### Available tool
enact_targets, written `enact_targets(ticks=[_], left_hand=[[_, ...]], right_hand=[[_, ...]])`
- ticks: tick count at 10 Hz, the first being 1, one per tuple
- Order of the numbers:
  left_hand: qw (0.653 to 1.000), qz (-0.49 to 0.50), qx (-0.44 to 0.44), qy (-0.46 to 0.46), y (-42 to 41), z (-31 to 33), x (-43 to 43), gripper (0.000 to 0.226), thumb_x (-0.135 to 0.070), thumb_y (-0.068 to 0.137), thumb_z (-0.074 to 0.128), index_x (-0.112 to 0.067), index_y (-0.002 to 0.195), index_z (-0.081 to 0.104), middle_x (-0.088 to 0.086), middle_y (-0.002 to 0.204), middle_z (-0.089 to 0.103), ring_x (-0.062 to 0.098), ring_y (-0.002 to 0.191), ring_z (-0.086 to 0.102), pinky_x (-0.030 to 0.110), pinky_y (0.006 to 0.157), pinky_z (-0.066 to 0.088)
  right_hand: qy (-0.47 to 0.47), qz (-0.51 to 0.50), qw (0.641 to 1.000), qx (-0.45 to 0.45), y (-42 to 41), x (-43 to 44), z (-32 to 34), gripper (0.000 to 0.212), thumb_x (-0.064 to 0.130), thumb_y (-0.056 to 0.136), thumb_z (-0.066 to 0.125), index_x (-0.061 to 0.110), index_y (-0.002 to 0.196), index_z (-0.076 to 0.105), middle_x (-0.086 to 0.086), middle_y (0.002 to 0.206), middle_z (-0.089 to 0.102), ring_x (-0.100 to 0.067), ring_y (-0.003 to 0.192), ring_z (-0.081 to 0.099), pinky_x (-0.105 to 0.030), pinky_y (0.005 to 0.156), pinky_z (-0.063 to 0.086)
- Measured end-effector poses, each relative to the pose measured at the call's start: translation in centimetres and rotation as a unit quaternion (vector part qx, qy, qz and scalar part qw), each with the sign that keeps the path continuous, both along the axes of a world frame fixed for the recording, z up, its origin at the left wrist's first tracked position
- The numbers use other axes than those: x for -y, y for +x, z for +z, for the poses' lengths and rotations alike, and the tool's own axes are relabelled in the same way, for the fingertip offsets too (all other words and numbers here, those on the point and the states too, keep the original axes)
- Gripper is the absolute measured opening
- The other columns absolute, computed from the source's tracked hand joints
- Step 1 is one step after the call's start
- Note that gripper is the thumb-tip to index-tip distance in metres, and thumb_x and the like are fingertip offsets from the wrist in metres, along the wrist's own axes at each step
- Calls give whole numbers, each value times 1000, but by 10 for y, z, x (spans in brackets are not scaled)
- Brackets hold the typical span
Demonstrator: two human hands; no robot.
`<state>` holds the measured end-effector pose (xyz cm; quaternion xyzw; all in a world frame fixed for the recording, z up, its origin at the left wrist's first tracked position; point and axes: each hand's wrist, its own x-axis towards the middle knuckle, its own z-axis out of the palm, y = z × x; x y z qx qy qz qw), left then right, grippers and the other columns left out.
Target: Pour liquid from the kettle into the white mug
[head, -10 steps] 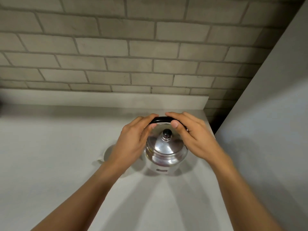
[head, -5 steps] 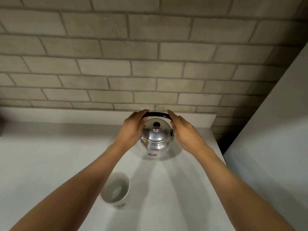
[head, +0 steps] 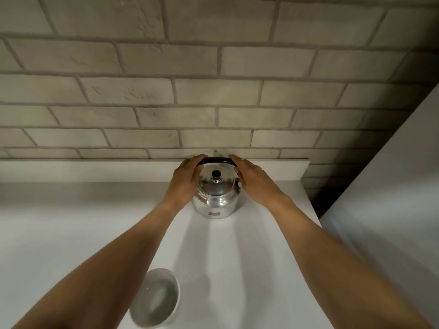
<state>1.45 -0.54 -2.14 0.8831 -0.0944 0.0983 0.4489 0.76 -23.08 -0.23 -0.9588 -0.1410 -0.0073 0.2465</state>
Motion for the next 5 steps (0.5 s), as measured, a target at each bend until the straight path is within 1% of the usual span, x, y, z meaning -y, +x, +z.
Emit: enact_targets(ticks=[1, 2, 3, 4, 5], left_hand=[[1000, 0, -3, -3, 6, -6, 0, 34, -15, 109, 46, -22, 140, 58, 7, 129, 64, 28, 111, 65, 42, 99, 54], [1000, 1, 4, 1, 11, -10, -1, 33, -14, 109, 46, -22, 139, 58, 7, 126, 65, 29, 108, 65, 41, 97, 54], [1000, -3, 8, 10, 16, -15, -2, 33, -15, 109, 46, -21, 140, 57, 9, 129, 64, 27, 112, 63, 31, 94, 49], [999, -4, -5, 33, 13, -12, 1, 35, -20, 110, 45, -24, 144, 53, 8, 135, 61, 25, 121, 60, 22, 96, 39], [999, 2, -13, 42, 11, -5, 1, 41, -28, 109, 47, -27, 151, 47, 7, 146, 54, 25, 133, 54, 24, 103, 36]], right_hand=[[-1, 6, 1000, 15, 7, 0, -3, 66, 1, 102, 46, 25, 162, 30, -13, 142, 57, -35, 122, 60, -49, 101, 51], [6, 8, 1000, 18, 12, -1, -6, 64, 3, 103, 46, 25, 161, 31, -13, 135, 60, -34, 118, 60, -48, 100, 52], [13, -1, 1000, 19, 14, 1, -12, 61, 6, 104, 45, 27, 160, 33, -13, 130, 63, -33, 114, 62, -47, 98, 52], [28, -12, 1000, 8, 8, 2, -7, 58, 11, 107, 43, 30, 160, 33, -13, 131, 64, -34, 116, 63, -46, 100, 52], [48, -33, 998, -7, 8, 0, -1, 55, 24, 110, 42, 29, 163, 28, -14, 148, 56, -35, 130, 57, -45, 108, 48]])
